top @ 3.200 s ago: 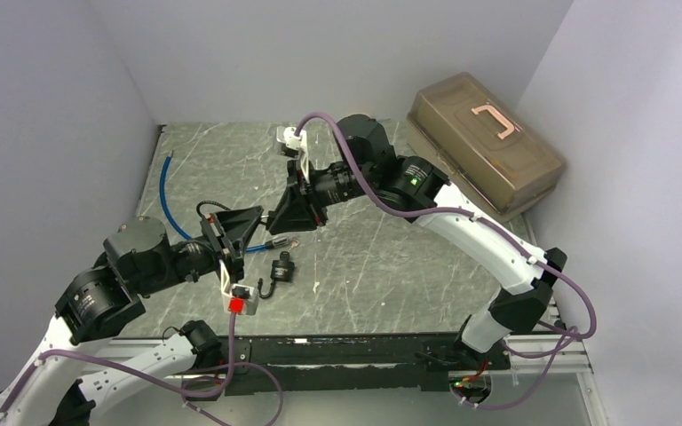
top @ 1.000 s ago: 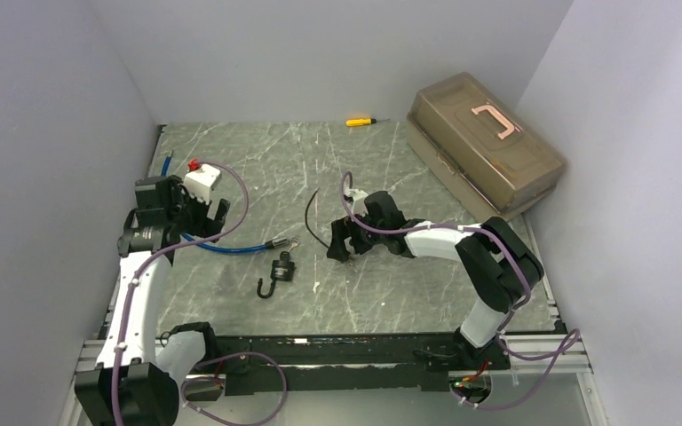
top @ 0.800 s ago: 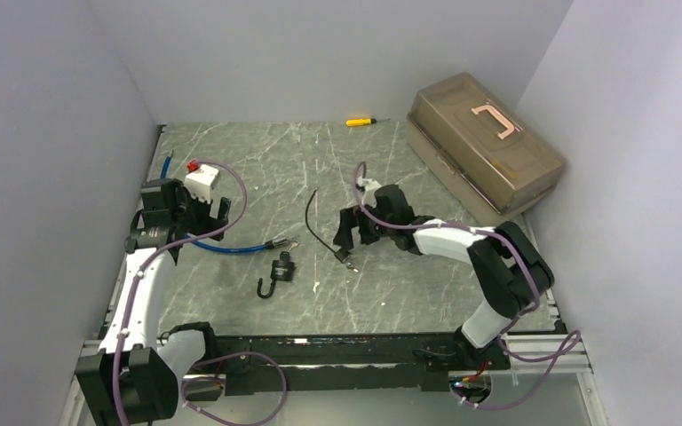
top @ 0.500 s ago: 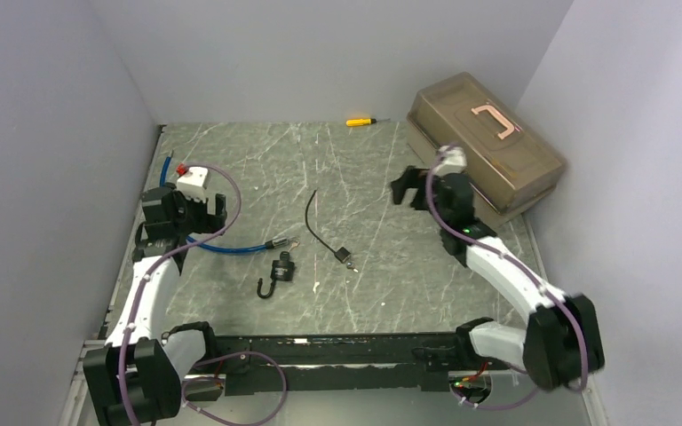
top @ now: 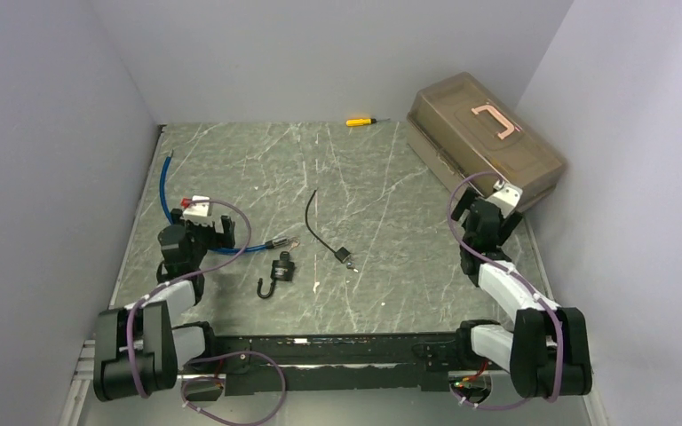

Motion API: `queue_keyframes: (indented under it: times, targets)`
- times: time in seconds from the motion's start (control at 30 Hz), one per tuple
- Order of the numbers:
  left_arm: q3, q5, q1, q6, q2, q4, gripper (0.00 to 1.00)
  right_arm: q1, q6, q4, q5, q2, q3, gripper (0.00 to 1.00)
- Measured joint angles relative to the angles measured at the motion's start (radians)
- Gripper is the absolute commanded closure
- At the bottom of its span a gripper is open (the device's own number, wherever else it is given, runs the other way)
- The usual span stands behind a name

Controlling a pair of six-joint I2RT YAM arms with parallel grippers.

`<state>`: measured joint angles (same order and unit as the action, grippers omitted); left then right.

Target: Unlock with the key

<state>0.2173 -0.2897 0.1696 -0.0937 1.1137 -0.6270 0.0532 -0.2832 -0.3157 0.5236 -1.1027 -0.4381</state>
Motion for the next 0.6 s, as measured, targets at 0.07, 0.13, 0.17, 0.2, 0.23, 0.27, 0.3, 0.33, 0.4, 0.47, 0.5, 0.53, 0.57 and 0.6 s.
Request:
queue_keyframes:
  times: [0.07,0.13,0.17,0.2,0.23,0.27,0.3,0.33,0.4,0.47,0.5,0.53,0.57,0.6]
  targets:
    - [-0.033,0.003,0.000,0.011,0.052,-0.127,0.01,-0.032,0.024,-0.061,0.000,-0.024,0.049,0.00]
    - [-0.052,0.008,0.000,0.018,0.119,-0.245,0.01,-0.046,0.049,-0.125,-0.010,-0.056,0.078,0.00]
    - [-0.058,0.008,0.000,0.020,0.140,-0.281,0.01,-0.046,0.061,-0.161,-0.021,-0.074,0.090,0.00]
    - [-0.066,0.007,0.000,0.021,0.163,-0.328,0.01,-0.046,0.073,-0.189,-0.036,-0.089,0.098,0.00]
    - [-0.074,0.005,0.000,0.022,0.175,-0.361,0.01,-0.046,0.085,-0.228,-0.056,-0.108,0.106,0.00]
    - [-0.088,-0.002,0.000,0.019,0.185,-0.404,0.01,-0.046,0.099,-0.269,-0.080,-0.129,0.115,0.00]
    - [-0.103,-0.008,0.000,0.018,0.194,-0.448,0.01,-0.046,0.111,-0.308,-0.102,-0.151,0.121,0.00]
    - [-0.117,-0.014,0.000,0.018,0.209,-0.496,0.01,-0.046,0.126,-0.347,-0.122,-0.174,0.126,0.00]
    - [-0.129,-0.024,0.000,0.018,0.230,-0.543,0.01,-0.045,0.146,-0.424,-0.146,-0.224,0.132,0.01]
    - [-0.127,-0.027,0.000,0.016,0.227,-0.545,0.01,-0.037,0.167,-0.537,-0.168,-0.294,0.154,0.01]
    - [-0.126,-0.028,0.000,0.016,0.228,-0.551,0.01,-0.029,0.179,-0.596,-0.167,-0.327,0.171,0.01]
    - [-0.121,-0.029,0.000,0.017,0.230,-0.554,0.01,-0.022,0.184,-0.624,-0.166,-0.351,0.183,0.00]
    - [-0.113,-0.028,0.000,0.017,0.230,-0.549,0.01,-0.016,0.187,-0.630,-0.166,-0.371,0.192,0.00]
    - [-0.100,-0.026,0.000,0.018,0.230,-0.533,0.01,-0.012,0.189,-0.641,-0.166,-0.384,0.198,0.00]
